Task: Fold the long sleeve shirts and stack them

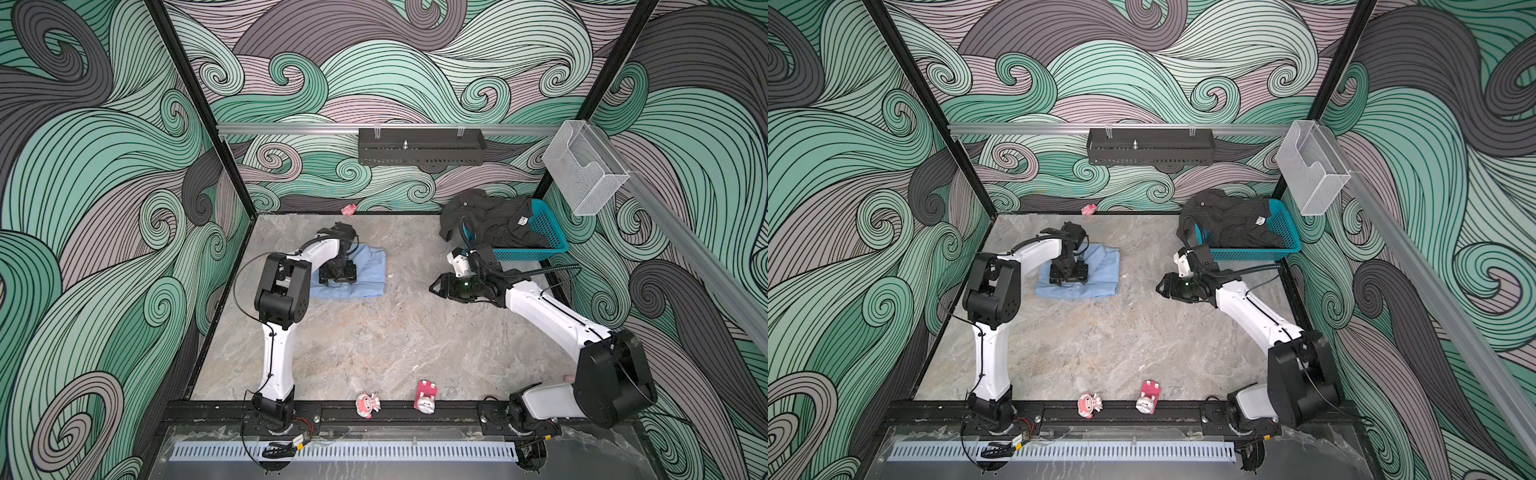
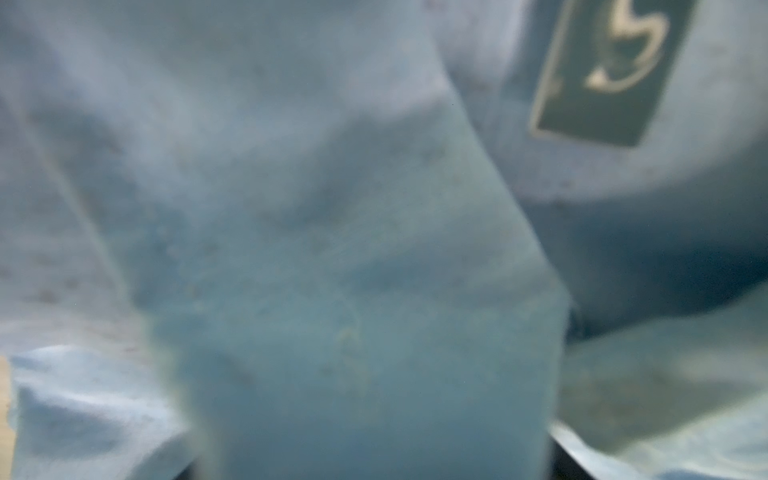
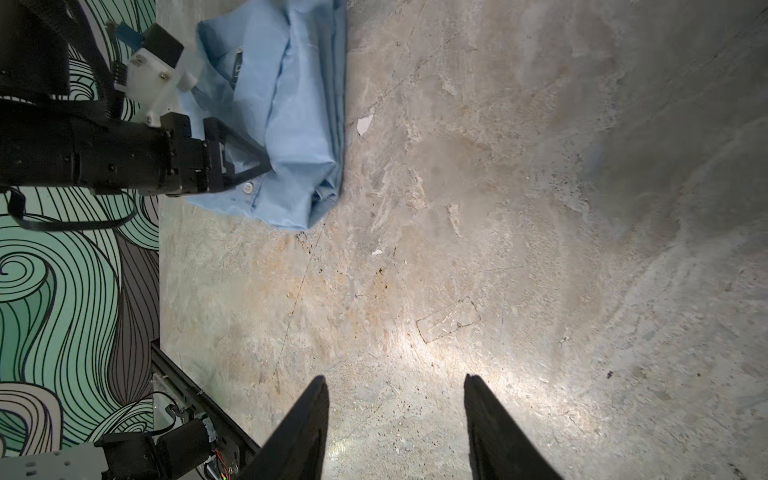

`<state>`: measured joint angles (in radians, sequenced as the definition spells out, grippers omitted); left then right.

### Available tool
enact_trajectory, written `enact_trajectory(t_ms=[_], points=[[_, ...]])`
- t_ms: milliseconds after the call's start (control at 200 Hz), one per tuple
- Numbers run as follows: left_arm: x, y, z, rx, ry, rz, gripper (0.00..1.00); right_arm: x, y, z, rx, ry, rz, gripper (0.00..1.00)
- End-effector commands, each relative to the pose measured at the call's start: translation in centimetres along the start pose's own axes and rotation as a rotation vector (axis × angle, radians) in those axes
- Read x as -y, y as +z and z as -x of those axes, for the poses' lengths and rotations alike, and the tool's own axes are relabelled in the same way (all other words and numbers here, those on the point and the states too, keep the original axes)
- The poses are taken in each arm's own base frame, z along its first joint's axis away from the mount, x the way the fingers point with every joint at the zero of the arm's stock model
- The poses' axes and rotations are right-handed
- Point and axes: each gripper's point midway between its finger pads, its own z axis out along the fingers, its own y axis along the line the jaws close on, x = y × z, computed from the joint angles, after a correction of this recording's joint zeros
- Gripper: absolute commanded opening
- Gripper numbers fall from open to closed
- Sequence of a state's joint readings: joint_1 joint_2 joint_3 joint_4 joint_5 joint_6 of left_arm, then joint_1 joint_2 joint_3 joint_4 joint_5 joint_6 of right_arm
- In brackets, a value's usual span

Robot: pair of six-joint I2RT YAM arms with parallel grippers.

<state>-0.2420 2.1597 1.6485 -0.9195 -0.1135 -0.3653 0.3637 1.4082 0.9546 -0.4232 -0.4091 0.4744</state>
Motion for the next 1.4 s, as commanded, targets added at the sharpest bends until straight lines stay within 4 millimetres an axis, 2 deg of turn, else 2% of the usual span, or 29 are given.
enact_trajectory(t_ms=[0,75,190,265,370,435,495,550,610,675,756,816,821,876,961,991,1006,1071,1136,1241,1396], points=[[-5.6,2.7,0.2,-0.102,0.008,0.135,0.79,-0.4,-0.2,0.4,0.019,-0.022,0.03,0.53],[-6.8,2.7,2.6,-0.078,0.004,0.125,0.79,-0.5,0.0,0.4,0.009,-0.018,0.038,0.53],[-8.9,2.0,7.9,0.016,0.041,0.148,0.79,-0.4,0.1,0.6,0.008,-0.019,0.037,0.53],[-10.3,2.2,10.5,0.029,0.056,0.157,0.79,-0.4,-0.1,0.7,0.008,-0.022,0.034,0.53],[-11.9,2.8,13.1,0.043,0.079,0.145,0.79,-0.2,-0.2,1.0,0.011,-0.026,0.027,0.53],[-12.6,2.8,14.0,0.055,0.097,0.143,0.79,-0.1,-0.2,1.3,0.014,-0.027,0.026,0.53],[-12.8,1.5,14.9,0.098,0.106,0.136,0.8,0.1,-0.1,1.6,0.02,-0.029,0.02,0.53],[-12.5,-0.8,15.6,0.15,0.101,0.117,0.8,0.1,-0.3,2.1,0.036,-0.035,0.013,0.53],[-12.0,-4.3,16.1,0.226,0.088,0.08,0.81,0.4,-0.8,2.8,0.066,-0.041,-0.003,0.53],[-11.3,-9.3,16.4,0.348,0.059,0.028,0.82,1.1,-1.7,3.9,0.135,-0.049,-0.036,0.53],[-10.5,-15.6,15.6,0.529,0.009,-0.072,0.82,2.1,-3.8,5.4,0.289,-0.098,-0.09,0.53],[-10.2,-19.4,14.2,0.669,-0.032,-0.141,0.82,3.2,-6.1,6.1,0.444,-0.174,-0.171,0.56],[-10.2,-19.1,13.9,0.668,-0.035,-0.145,0.82,3.2,-6.3,6.2,0.459,-0.182,-0.175,0.56],[-10.6,-21.8,12.1,0.794,-0.094,-0.18,0.82,4.3,-8.6,6.5,0.616,-0.262,-0.255,0.59],[-12.0,-23.1,8.6,0.959,-0.204,-0.185,0.83,6.5,-11.7,6.1,0.82,-0.365,-0.408,0.62],[-12.7,-22.3,7.3,0.99,-0.251,-0.171,0.83,7.8,-12.4,5.9,0.859,-0.382,-0.489,0.64],[-13.3,-23.2,6.5,1.031,-0.276,-0.164,0.83,8.3,-13.0,5.7,0.878,-0.389,-0.529,0.65],[-14.7,-21.4,3.7,1.087,-0.354,-0.122,0.83,10.5,-14.1,5.2,0.907,-0.402,-0.666,0.69],[-15.8,-19.3,1.5,1.107,-0.412,-0.08,0.84,12.0,-14.3,5.0,0.929,-0.395,-0.734,0.71],[-16.8,-15.4,-0.9,1.046,-0.452,-0.015,0.85,14.3,-12.5,4.8,0.925,-0.366,-0.747,0.72],[-17.6,-11.9,-1.7,0.984,-0.482,0.065,0.84,16.5,-9.0,5.8,0.859,-0.355,-0.724,0.76]])
